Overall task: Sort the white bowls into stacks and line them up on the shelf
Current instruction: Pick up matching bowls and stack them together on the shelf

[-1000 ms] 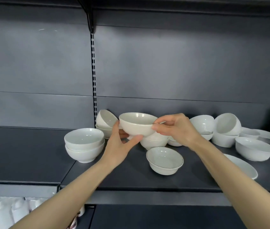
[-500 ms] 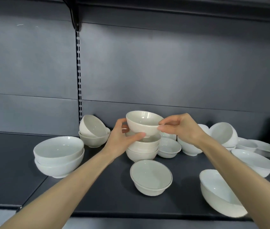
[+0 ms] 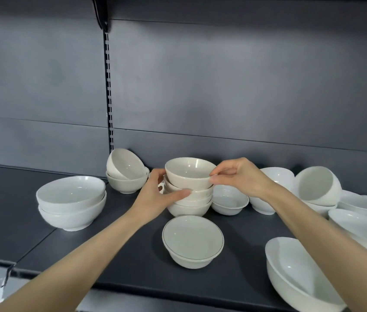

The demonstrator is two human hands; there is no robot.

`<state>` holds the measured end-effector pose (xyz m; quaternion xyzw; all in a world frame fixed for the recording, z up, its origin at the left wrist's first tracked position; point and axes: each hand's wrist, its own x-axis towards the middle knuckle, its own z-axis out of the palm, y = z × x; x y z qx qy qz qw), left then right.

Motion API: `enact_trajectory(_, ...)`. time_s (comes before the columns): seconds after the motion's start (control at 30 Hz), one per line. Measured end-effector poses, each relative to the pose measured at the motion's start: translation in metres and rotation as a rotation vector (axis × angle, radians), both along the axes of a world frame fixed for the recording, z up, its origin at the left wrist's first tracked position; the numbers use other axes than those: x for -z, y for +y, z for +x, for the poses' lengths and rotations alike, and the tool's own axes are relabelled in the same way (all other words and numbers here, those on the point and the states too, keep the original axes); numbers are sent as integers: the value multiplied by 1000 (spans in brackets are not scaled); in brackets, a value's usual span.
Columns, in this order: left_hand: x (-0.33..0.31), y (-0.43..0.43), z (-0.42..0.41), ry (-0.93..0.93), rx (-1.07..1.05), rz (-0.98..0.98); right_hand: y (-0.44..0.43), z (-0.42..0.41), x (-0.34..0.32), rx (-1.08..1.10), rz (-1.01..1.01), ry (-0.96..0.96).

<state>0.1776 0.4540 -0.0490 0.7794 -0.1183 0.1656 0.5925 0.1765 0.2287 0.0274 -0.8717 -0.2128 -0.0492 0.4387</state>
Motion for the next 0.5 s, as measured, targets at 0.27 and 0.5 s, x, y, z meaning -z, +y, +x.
enact_trajectory(0.27,6,-2,0,-6,-4,-58,-2,10,7,-15,-39,3)
enact_trajectory(0.5,6,-1,3,-31,19,-88,-3,17,12,-9,-48,-8)
